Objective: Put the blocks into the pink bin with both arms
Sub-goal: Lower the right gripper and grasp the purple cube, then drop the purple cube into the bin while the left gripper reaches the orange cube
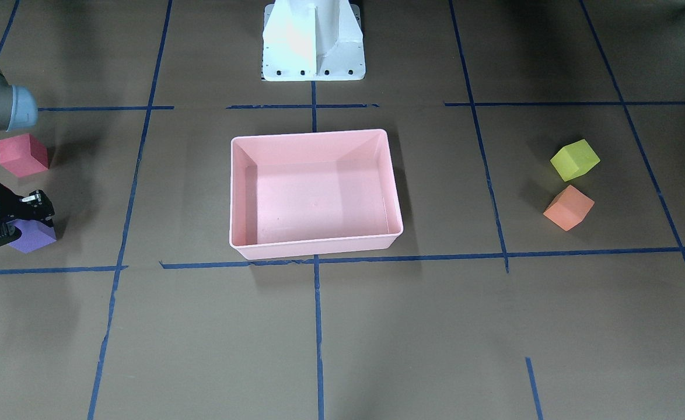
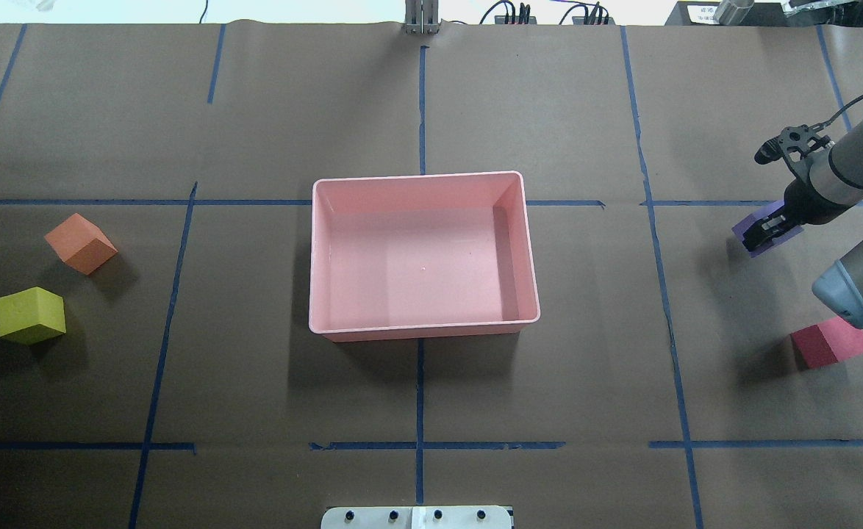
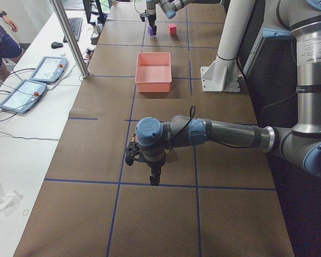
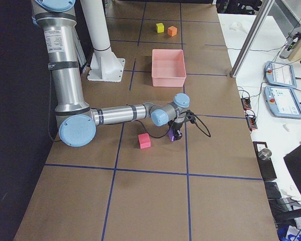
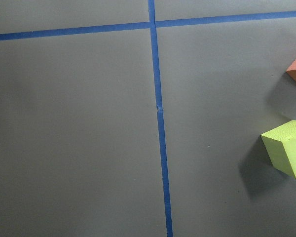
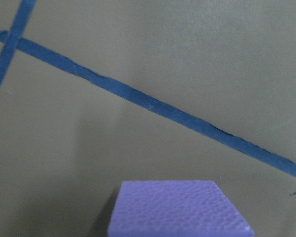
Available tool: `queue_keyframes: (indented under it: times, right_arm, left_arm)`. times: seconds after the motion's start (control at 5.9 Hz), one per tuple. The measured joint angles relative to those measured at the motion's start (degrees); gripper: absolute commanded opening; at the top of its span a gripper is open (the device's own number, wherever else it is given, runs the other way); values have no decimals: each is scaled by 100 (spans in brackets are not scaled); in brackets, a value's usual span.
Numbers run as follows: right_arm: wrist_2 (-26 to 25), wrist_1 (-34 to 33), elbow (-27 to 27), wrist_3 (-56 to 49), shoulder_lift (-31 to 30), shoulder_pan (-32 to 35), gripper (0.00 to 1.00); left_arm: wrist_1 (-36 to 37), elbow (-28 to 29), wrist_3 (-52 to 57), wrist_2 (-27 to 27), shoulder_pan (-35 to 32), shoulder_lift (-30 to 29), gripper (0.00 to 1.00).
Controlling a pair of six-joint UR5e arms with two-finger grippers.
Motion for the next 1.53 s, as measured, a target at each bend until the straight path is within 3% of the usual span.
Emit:
queue_keyframes:
  times: [0.34, 0.85, 1.02, 1.19, 1.36, 1.53]
  right_arm:
    - [8, -604, 679, 1315, 627, -153, 17]
    - [-338, -1641, 820, 4277, 2561, -1211, 17]
    - [-693, -2008, 645, 5205, 3316, -1691, 81]
    - [-1198, -2224, 299, 6065, 3971, -2213, 100]
    - [-1715, -2296, 40, 6622, 4340, -2621, 100]
    - [-1920, -2321, -24, 6691, 4441, -2777, 100]
  left_arm:
    - [-28, -24, 0, 0, 0, -2, 100]
    - [-246, -131, -28, 2, 62, -194, 100]
    - [-532, -117, -39, 1, 74, -304, 100]
    - [-757, -113, -57, -46, 84, -344, 100]
    - [-872, -109, -133, -105, 156, -400, 100]
    - [-1074, -93, -258, -112, 353, -458, 100]
